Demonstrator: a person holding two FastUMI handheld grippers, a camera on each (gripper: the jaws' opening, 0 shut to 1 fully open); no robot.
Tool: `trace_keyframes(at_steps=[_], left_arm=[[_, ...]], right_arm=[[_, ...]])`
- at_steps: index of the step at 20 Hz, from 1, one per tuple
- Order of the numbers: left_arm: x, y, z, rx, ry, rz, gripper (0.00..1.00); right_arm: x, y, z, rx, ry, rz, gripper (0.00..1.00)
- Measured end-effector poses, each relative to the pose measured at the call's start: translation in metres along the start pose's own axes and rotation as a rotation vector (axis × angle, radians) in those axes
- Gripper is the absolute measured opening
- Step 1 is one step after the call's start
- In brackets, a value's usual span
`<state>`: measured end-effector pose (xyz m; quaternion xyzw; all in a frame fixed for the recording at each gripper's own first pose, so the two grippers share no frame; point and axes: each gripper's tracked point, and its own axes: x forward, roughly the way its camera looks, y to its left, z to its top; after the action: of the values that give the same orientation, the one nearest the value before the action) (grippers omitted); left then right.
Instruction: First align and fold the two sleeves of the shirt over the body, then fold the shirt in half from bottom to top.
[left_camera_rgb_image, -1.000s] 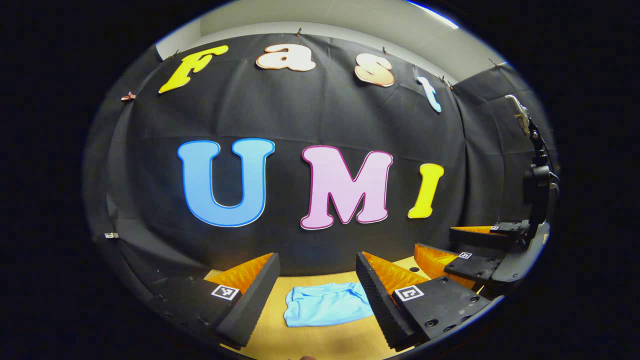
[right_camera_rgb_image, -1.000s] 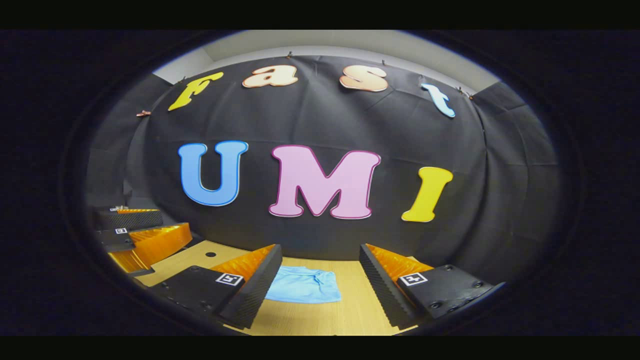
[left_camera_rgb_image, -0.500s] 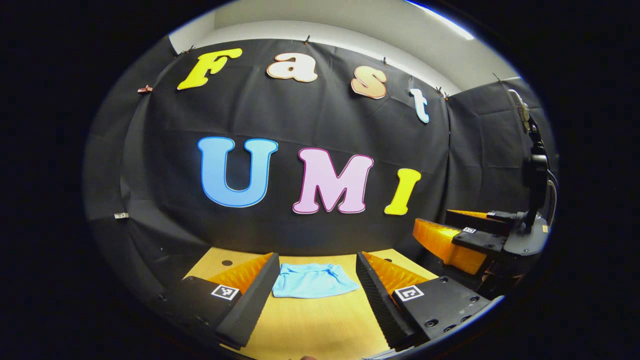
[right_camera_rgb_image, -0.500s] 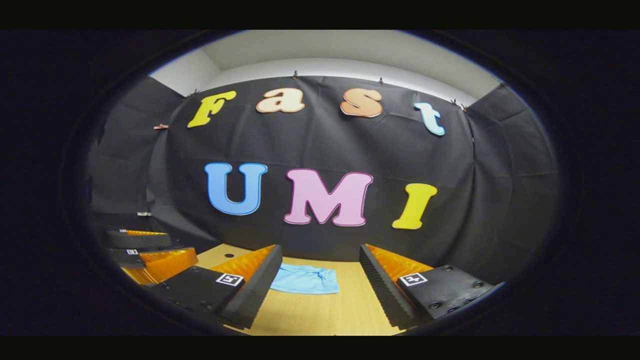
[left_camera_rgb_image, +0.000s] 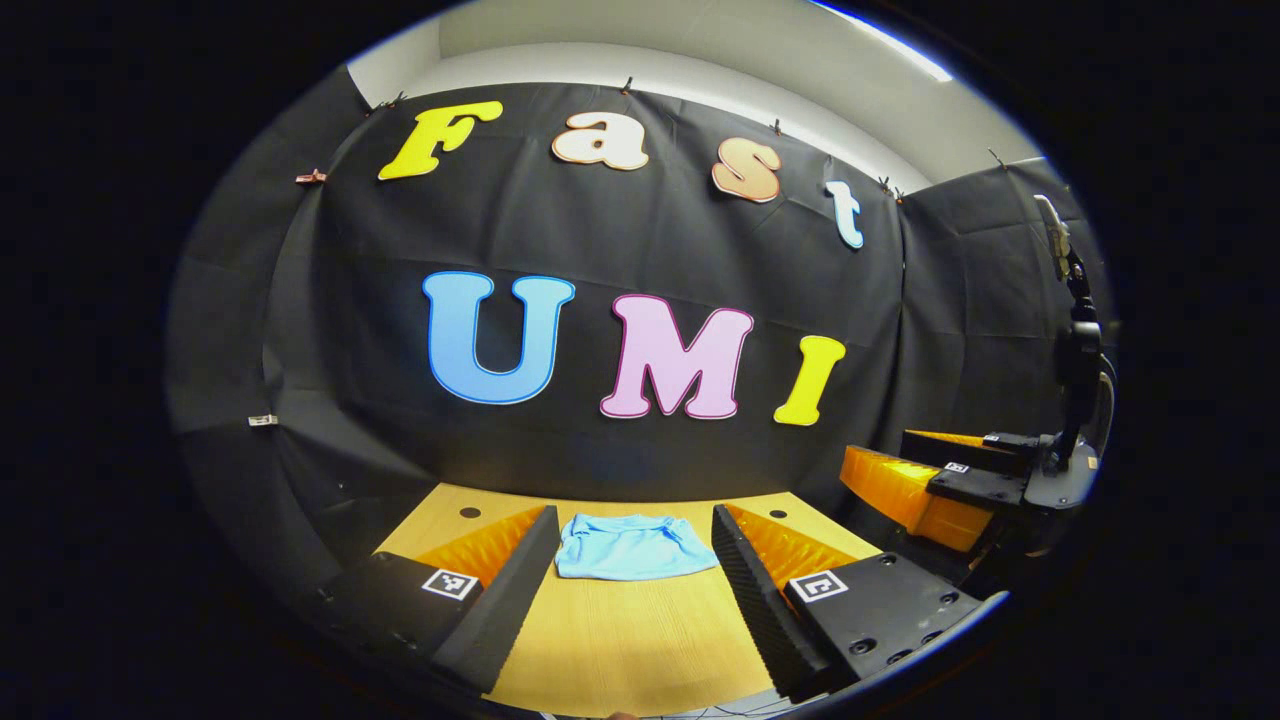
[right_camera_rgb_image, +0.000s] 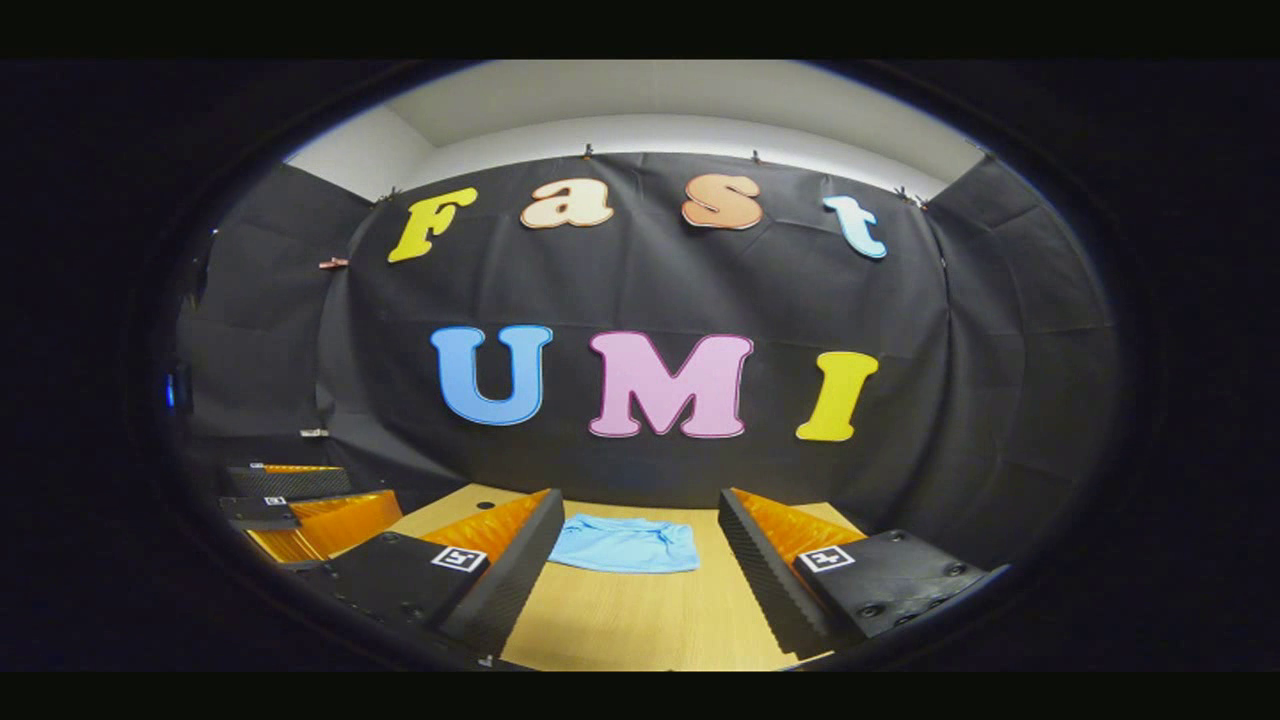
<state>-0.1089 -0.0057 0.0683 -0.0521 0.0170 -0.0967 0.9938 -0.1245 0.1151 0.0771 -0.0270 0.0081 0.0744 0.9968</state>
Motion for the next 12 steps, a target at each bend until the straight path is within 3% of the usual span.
trace_keyframes(at_steps=[12], left_arm=[[0.0041,0.0079,0.0107,0.027,-0.026,-0.011,0.97]], right_arm=[[0.0089,0.0082,0.0055,0.023,-0.011,-0.002,0.96]])
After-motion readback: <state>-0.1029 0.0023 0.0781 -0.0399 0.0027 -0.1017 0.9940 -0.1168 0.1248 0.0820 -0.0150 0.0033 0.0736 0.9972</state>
